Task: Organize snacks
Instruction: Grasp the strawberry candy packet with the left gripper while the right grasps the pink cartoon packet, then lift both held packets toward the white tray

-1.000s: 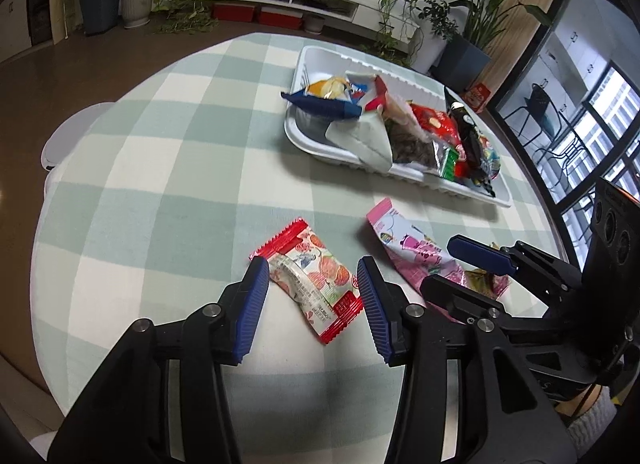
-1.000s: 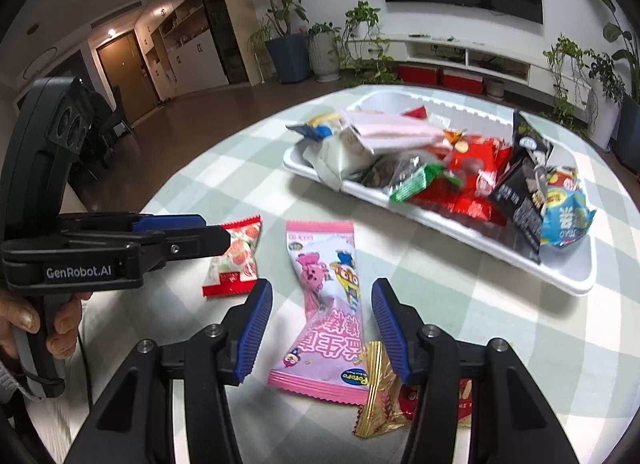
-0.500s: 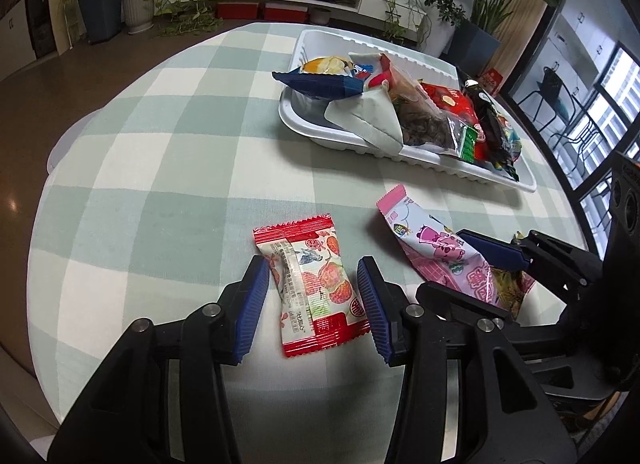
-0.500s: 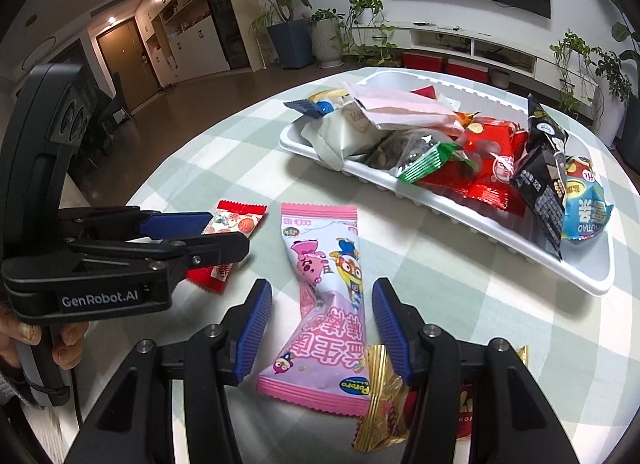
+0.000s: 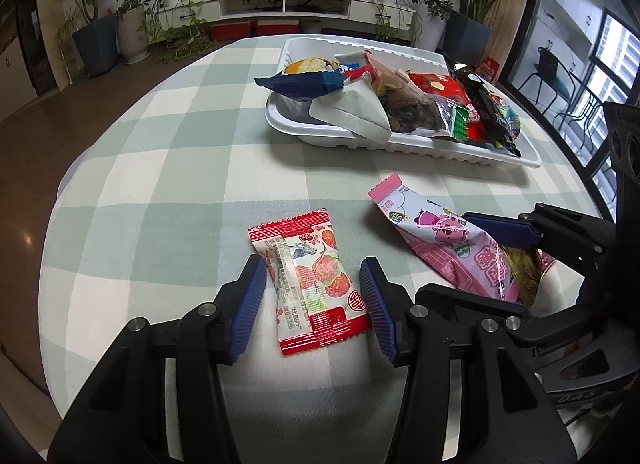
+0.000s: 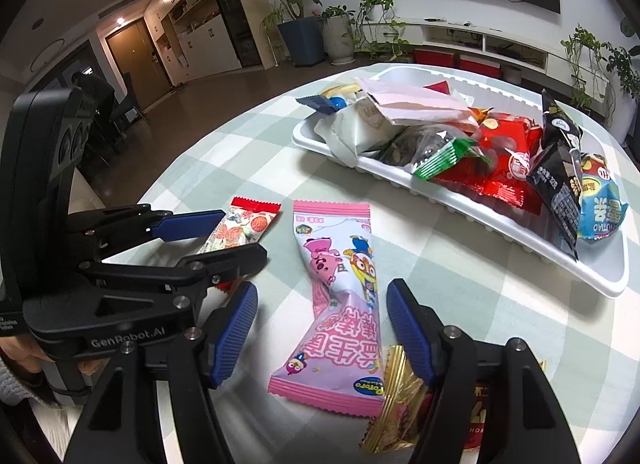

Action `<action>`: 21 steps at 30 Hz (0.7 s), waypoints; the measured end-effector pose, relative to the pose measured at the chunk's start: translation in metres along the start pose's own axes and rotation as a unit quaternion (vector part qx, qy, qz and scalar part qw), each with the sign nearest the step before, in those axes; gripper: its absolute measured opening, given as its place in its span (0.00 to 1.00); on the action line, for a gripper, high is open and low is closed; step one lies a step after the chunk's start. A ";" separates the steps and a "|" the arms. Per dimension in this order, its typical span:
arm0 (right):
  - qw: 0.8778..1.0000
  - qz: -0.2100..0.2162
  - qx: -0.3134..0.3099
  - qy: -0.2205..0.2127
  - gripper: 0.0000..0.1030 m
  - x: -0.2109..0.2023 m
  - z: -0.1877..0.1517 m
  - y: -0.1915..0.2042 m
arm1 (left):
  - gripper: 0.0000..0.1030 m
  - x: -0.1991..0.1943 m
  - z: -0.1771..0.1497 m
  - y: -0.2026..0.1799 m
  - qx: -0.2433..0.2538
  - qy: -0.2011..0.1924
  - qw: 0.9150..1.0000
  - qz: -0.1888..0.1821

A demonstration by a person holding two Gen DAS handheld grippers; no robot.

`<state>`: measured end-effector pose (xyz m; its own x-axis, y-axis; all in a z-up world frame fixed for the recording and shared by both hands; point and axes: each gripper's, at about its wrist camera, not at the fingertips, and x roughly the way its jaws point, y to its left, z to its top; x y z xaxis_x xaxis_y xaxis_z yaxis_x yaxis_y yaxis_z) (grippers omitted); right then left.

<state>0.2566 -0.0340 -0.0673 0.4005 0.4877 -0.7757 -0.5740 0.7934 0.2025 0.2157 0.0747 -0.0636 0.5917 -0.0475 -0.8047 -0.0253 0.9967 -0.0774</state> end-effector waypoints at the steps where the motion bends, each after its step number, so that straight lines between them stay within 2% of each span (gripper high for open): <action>1: 1.000 -0.001 -0.001 0.000 0.68 0.000 0.000 0.000 | 0.46 0.000 0.000 -0.001 0.003 -0.001 1.000 0.002; 5: 1.000 -0.019 0.000 -0.001 0.57 -0.001 -0.001 -0.003 | 0.46 0.000 -0.003 -0.002 0.012 -0.008 1.000 0.006; 9: 0.999 -0.035 0.010 -0.003 0.35 -0.003 -0.001 -0.011 | 0.46 0.000 -0.005 -0.001 0.011 -0.014 1.000 0.005; 12: 0.999 -0.038 0.012 -0.005 0.30 -0.005 0.000 -0.011 | 0.44 -0.001 -0.005 -0.001 0.011 -0.016 1.000 0.006; 13: 0.999 -0.039 0.010 -0.006 0.28 -0.005 0.000 -0.010 | 0.37 -0.001 -0.005 0.001 0.008 -0.016 1.000 0.008; 14: 0.999 -0.038 0.008 -0.008 0.28 -0.005 0.000 -0.010 | 0.34 -0.002 -0.005 0.003 0.004 -0.018 1.000 0.009; 21: 0.999 0.010 0.046 -0.018 0.24 -0.010 -0.001 -0.015 | 0.31 -0.007 -0.006 0.016 -0.027 -0.020 0.999 -0.023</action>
<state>0.2608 -0.0507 -0.0632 0.4158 0.5146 -0.7499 -0.5152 0.8127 0.2721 0.2059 0.0908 -0.0627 0.6246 -0.0889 -0.7759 -0.0404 0.9885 -0.1458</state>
